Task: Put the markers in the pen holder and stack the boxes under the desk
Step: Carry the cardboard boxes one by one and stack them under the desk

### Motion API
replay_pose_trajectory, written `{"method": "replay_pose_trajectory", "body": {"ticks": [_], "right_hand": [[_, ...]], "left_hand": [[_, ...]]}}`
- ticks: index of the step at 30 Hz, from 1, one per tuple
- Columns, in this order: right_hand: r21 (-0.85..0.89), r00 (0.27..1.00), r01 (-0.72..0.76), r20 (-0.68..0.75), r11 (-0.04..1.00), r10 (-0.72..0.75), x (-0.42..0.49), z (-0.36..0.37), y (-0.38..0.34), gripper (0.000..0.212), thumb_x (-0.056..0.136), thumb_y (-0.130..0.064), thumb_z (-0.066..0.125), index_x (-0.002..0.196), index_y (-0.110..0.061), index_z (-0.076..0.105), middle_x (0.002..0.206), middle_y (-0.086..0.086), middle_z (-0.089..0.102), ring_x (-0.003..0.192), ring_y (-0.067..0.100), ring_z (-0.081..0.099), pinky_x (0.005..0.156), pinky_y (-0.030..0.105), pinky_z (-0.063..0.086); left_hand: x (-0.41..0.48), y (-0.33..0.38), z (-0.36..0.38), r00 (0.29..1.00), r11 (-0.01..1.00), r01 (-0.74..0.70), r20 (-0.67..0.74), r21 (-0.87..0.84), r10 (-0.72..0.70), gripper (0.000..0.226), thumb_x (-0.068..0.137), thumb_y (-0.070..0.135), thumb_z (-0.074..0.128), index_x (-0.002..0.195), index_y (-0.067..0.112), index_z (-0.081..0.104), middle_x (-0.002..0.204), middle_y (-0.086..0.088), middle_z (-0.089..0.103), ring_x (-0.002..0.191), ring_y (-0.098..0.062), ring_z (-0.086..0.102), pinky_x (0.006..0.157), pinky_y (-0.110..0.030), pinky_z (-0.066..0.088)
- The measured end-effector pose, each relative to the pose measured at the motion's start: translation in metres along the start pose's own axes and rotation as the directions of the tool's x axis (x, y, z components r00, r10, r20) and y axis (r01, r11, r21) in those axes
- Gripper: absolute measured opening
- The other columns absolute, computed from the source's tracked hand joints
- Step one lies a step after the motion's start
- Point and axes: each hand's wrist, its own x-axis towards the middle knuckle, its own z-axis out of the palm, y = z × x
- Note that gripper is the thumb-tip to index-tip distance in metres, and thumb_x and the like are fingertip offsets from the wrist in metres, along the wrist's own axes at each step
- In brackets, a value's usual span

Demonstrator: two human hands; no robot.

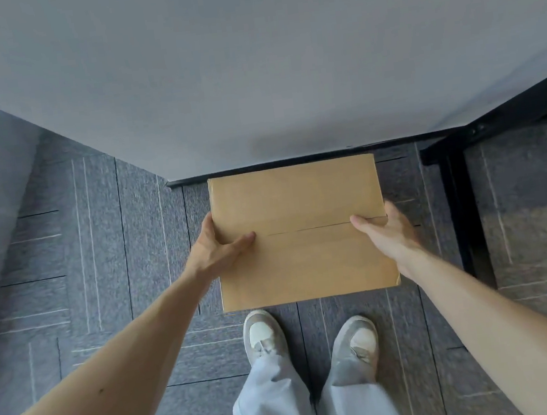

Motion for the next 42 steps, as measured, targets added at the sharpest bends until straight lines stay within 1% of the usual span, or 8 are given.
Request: {"method": "replay_pose_trajectory", "body": {"ticks": [6,11,18,24,28,32,34,42], "right_hand": [[0.019,0.999,0.040,-0.023,0.999,-0.039,0.057,0.028,0.002,0.089,0.078,-0.054,0.074,0.152,-0.027,0.032,0.151,0.001,0.045,0.136,0.027,0.045,0.111,0.048,0.039],[0.027,0.997,0.065,-0.029,0.997,-0.065,0.081,0.038,-0.005,0.079,0.076,-0.056,0.074,0.143,-0.030,0.042,0.139,-0.004,0.056,0.125,0.025,0.054,0.105,0.047,0.046],[-0.014,0.995,0.078,-0.062,0.997,-0.078,0.098,0.043,-0.017,0.080,0.080,-0.053,0.073,0.147,-0.028,0.037,0.142,-0.001,0.054,0.128,0.026,0.052,0.105,0.044,0.045],[-0.135,0.996,0.079,-0.033,0.988,-0.084,0.073,0.036,-0.032,0.086,0.088,-0.051,0.066,0.156,-0.025,0.021,0.157,0.005,0.038,0.140,0.031,0.040,0.113,0.046,0.036],[-0.218,0.993,0.114,-0.008,0.969,-0.118,0.017,0.020,-0.058,0.082,0.090,-0.045,0.064,0.156,-0.021,0.021,0.159,0.007,0.033,0.143,0.031,0.035,0.115,0.046,0.034],[-0.240,0.991,0.130,0.052,0.962,-0.121,-0.069,-0.008,-0.094,0.067,0.091,-0.042,0.064,0.148,-0.019,0.037,0.149,0.010,0.046,0.134,0.031,0.046,0.110,0.047,0.040],[-0.246,0.986,0.160,0.090,0.956,-0.142,-0.127,-0.022,-0.119,0.059,0.092,-0.040,0.064,0.143,-0.019,0.044,0.143,0.009,0.052,0.127,0.029,0.051,0.106,0.046,0.043],[-0.228,0.894,0.418,0.274,0.879,-0.355,-0.339,-0.060,-0.215,0.028,0.095,-0.032,0.059,0.121,-0.020,0.064,0.118,0.001,0.063,0.102,0.015,0.055,0.080,0.029,0.043]], "left_hand": [[0.058,-0.016,0.010,1.000,1.000,0.009,0.005,-0.026,-0.009,0.110,0.050,0.064,0.084,0.141,0.029,0.035,0.123,0.000,0.062,0.108,-0.024,0.064,0.095,-0.049,0.054],[0.092,-0.017,0.015,1.000,0.997,-0.004,0.003,-0.075,0.005,0.083,0.060,0.050,0.087,0.125,0.034,0.039,0.122,0.001,0.062,0.108,-0.022,0.065,0.096,-0.047,0.054],[0.110,-0.013,0.012,1.000,0.999,0.021,0.007,-0.048,-0.021,0.083,0.057,0.056,0.085,0.122,0.041,0.036,0.120,0.003,0.063,0.106,-0.022,0.065,0.097,-0.045,0.053],[0.092,0.001,0.006,0.997,0.993,0.079,-0.002,0.085,-0.079,0.111,0.062,0.059,0.081,0.150,0.028,0.021,0.133,-0.011,0.059,0.111,-0.034,0.063,0.097,-0.050,0.052],[0.039,0.032,-0.010,0.993,0.982,0.111,0.021,0.156,-0.115,0.105,0.078,0.050,0.077,0.156,0.026,0.010,0.143,-0.021,0.050,0.113,-0.039,0.062,0.098,-0.053,0.051],[-0.044,0.066,-0.049,0.997,0.986,0.073,0.012,0.152,-0.076,0.085,0.083,0.046,0.073,0.150,0.020,0.027,0.117,-0.011,0.063,0.098,-0.031,0.068,0.091,-0.050,0.056],[-0.098,0.087,-0.077,0.997,0.989,0.070,0.011,0.130,-0.072,0.072,0.085,0.046,0.071,0.143,0.021,0.036,0.120,-0.009,0.065,0.093,-0.026,0.070,0.087,-0.047,0.058],[-0.317,0.166,-0.160,0.993,0.998,0.002,-0.117,-0.063,-0.009,0.032,0.093,0.027,0.065,0.122,0.014,0.061,0.090,-0.008,0.070,0.060,-0.015,0.061,0.048,-0.027,0.055]]}}
